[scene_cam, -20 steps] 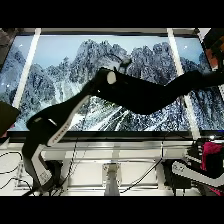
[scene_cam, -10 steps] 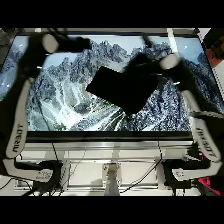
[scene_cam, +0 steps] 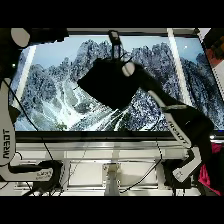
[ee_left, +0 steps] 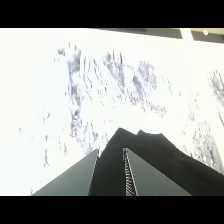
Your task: Fold the clothes and pants, and hang the long-sleeved shirts on hangers.
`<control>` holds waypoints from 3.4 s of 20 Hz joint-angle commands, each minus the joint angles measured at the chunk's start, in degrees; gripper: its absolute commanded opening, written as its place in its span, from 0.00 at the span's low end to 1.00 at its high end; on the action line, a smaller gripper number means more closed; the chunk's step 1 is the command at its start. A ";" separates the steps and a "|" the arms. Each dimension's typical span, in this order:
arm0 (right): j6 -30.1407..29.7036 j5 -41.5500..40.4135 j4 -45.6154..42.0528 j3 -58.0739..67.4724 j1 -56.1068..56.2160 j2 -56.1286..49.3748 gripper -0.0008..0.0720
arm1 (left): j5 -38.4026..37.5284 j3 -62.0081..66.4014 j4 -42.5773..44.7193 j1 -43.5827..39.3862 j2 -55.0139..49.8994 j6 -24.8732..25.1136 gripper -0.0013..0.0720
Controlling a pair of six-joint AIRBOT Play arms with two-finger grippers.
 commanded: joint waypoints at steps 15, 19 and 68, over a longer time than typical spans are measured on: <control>-12.39 2.93 52.39 -64.52 -23.56 28.76 0.67 | -13.88 0.07 12.31 6.19 12.07 3.78 0.28; -5.97 0.50 58.16 -62.16 -17.97 21.81 0.96 | -13.88 0.07 12.28 6.16 12.07 4.09 0.28; 8.41 14.67 45.51 -28.02 -13.31 -7.78 0.75 | -13.90 0.04 12.26 6.16 11.74 4.04 0.28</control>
